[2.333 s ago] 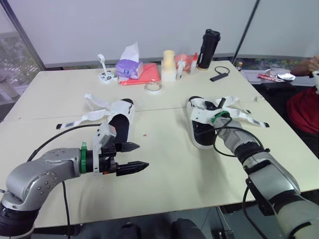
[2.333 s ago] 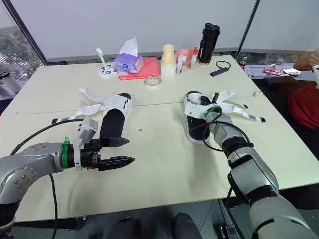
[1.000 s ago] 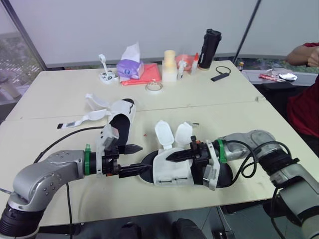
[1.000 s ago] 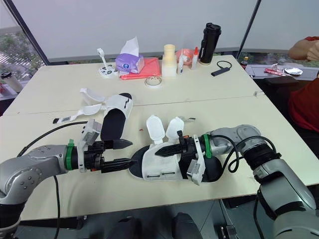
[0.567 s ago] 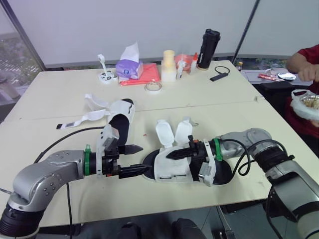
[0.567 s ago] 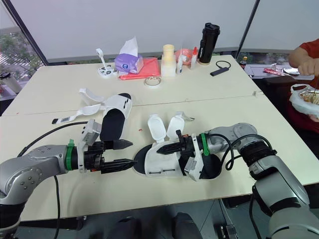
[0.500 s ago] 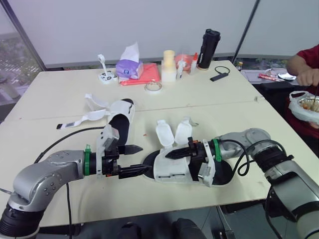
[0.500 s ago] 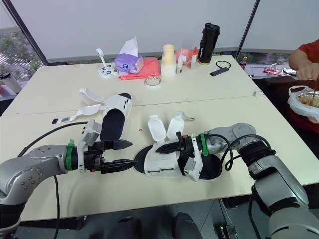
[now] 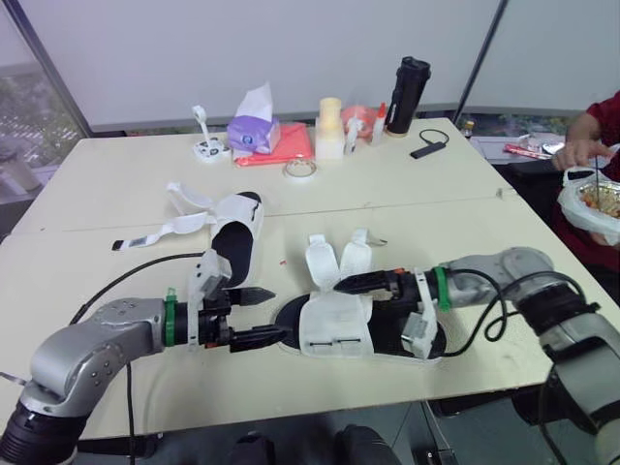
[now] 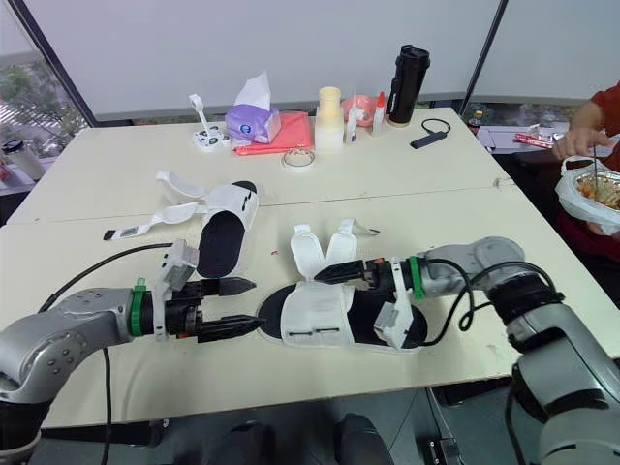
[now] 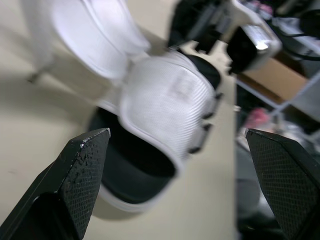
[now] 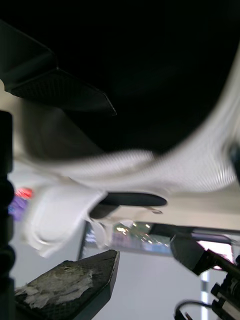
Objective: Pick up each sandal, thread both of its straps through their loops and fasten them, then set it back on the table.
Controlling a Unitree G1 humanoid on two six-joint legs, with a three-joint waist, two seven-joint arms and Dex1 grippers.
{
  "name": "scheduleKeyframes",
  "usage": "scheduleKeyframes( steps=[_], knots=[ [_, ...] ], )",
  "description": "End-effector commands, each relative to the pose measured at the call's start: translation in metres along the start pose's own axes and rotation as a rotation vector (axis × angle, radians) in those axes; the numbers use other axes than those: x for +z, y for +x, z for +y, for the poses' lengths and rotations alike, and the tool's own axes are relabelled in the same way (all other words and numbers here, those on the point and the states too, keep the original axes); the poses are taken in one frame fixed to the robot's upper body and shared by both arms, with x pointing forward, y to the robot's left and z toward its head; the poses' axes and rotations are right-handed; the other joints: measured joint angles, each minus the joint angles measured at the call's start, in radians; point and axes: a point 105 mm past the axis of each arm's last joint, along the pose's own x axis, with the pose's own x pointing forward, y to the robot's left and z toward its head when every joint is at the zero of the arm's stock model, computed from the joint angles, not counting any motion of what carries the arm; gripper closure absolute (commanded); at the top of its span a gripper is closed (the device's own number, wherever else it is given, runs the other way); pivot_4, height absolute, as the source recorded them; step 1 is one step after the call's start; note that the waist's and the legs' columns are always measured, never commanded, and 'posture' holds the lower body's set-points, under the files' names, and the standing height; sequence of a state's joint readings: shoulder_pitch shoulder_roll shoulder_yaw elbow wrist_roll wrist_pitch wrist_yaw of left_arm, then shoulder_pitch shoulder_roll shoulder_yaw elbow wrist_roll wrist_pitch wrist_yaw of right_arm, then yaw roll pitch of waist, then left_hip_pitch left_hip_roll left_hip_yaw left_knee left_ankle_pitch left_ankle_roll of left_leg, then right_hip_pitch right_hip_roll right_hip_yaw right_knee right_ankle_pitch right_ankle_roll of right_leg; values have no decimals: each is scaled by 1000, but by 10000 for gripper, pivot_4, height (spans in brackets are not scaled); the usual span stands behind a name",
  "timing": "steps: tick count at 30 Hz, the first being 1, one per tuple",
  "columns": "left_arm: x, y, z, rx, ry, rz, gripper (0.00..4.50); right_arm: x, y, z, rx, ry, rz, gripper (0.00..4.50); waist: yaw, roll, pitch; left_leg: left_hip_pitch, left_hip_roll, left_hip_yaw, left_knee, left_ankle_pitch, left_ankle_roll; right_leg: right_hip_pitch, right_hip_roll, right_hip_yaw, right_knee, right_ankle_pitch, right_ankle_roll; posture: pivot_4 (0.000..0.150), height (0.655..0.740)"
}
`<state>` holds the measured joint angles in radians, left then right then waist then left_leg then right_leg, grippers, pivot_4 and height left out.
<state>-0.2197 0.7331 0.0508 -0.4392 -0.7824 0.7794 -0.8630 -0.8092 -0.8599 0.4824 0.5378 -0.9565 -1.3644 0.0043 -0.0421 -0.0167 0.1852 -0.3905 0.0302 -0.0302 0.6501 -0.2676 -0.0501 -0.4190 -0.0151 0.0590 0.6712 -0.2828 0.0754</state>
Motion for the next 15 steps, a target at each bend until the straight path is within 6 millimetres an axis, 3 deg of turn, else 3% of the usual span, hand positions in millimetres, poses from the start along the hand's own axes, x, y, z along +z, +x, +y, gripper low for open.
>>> scheduleKeyframes(
  steps=[1, 2, 5, 8, 12, 15],
  knots=[
    [0, 3, 9, 21, 138, 22, 0, -7, -20, -16, -46, -14, 90, 198, -1, 0, 0, 0, 0, 0, 0, 0, 0, 0, 0, 0, 0, 0, 0, 1500, 7400],
    [-3, 4, 10, 9, 155, 34, 0, -7, -23, -15, -41, -6, 112, 198, -1, 0, 0, 0, 0, 0, 0, 0, 0, 0, 0, 0, 0, 0, 0, 1500, 7400],
    [-10, 7, 12, -45, 189, 65, 9001, -9, -35, -13, -25, 43, 202, 0, -2, 0, 0, 1, 0, 0, -1, 0, 0, 0, 0, 0, 0, 0, 0, 1500, 7400],
    [-20, 9, 16, -98, 246, 125, 24436, -17, -48, -17, -34, 92, 314, 0, -2, 0, 0, 1, 1, 0, -1, 0, 0, 0, 1, 0, 0, 0, 0, 1500, 7400],
    [-26, 16, 17, -179, 253, 150, 44602, -42, -60, -18, -101, 250, 532, 0, -1, 0, 0, 1, 0, 1, 0, 0, 0, 1, 1, 0, 0, 0, 0, 1500, 7400],
    [-32, 24, 14, -236, 260, 178, 44602, -55, -61, -7, -144, 441, 658, 0, 0, 0, 0, 1, 1, 1, 1, 0, 0, 1, 1, 0, 0, 0, 0, 1500, 7400]
  ],
)
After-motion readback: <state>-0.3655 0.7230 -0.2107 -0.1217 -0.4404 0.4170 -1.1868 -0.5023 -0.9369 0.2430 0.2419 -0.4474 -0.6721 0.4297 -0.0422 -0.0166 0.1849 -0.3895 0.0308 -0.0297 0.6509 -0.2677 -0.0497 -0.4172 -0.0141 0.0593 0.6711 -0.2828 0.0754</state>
